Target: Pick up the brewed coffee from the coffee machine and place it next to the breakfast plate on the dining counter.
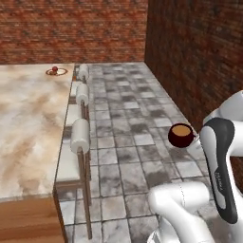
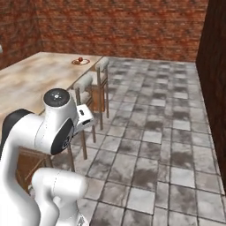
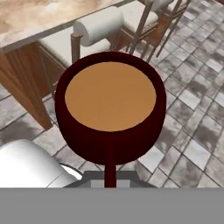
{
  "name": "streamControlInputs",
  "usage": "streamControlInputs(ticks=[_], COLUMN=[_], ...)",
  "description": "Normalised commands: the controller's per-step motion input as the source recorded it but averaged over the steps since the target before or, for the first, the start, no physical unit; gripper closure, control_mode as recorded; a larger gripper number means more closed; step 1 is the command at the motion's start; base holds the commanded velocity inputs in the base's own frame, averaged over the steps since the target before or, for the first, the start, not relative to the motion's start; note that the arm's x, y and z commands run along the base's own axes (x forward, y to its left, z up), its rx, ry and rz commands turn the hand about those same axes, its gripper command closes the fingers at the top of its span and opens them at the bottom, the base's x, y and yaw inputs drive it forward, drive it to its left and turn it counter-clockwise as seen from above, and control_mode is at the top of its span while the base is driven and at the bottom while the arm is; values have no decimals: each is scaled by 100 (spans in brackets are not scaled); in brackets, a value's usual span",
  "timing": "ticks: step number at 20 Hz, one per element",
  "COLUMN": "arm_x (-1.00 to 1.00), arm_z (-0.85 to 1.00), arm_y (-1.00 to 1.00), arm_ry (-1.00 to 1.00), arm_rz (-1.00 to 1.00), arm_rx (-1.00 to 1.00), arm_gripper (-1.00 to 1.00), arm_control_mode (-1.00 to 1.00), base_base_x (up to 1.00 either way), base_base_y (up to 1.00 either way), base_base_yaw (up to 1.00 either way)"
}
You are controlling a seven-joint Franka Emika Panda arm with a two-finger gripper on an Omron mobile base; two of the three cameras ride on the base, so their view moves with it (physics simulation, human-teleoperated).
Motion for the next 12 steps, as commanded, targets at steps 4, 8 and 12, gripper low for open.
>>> streamControlInputs(ticks=[4,8,12], arm_x=[0,0,0], arm_z=[0,0,0], arm_y=[0,0,0], arm_ry=[0,0,0], arm_rz=[0,0,0], arm_rx=[0,0,0], arm_gripper=[100,100,100], arm_control_mode=[100,100,100], base_base_x=[98,100,100], base_base_y=[-62,-43,-19], base_base_yaw=[21,14,8])
